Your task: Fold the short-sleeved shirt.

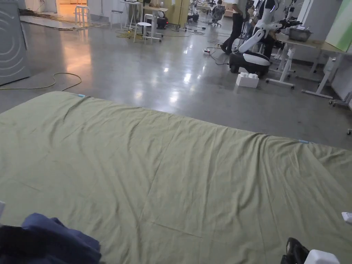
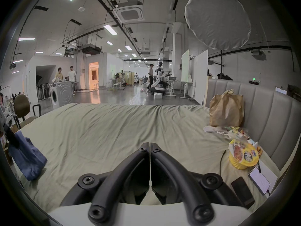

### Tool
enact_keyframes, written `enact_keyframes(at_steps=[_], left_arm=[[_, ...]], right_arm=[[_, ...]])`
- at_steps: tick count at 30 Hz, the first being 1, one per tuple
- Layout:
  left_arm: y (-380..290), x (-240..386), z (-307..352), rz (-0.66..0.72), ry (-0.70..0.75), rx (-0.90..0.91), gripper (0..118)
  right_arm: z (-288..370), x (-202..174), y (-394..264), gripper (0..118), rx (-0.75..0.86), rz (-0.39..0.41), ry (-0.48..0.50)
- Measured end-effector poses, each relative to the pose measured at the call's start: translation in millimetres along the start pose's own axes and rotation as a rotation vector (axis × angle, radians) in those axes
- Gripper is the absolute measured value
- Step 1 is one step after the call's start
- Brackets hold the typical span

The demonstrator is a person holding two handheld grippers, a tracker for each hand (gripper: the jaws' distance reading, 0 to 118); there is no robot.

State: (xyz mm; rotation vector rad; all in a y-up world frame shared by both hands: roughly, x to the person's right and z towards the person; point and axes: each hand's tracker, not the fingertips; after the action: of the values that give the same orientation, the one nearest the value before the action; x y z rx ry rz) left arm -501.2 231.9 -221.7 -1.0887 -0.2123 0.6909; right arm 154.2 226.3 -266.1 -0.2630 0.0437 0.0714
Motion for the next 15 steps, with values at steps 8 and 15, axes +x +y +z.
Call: enact_keyframes(at_steps=[8,15], left_arm=[[29,-25,31,0.017,0.216,-0.004,28],[35,-33,33,0.018,0.369,-0.008,29]], right_arm=[[7,6,5,1,0.016,-0.007,-0.017],[6,-1,-8,1,-0.025,0.007,0.006]])
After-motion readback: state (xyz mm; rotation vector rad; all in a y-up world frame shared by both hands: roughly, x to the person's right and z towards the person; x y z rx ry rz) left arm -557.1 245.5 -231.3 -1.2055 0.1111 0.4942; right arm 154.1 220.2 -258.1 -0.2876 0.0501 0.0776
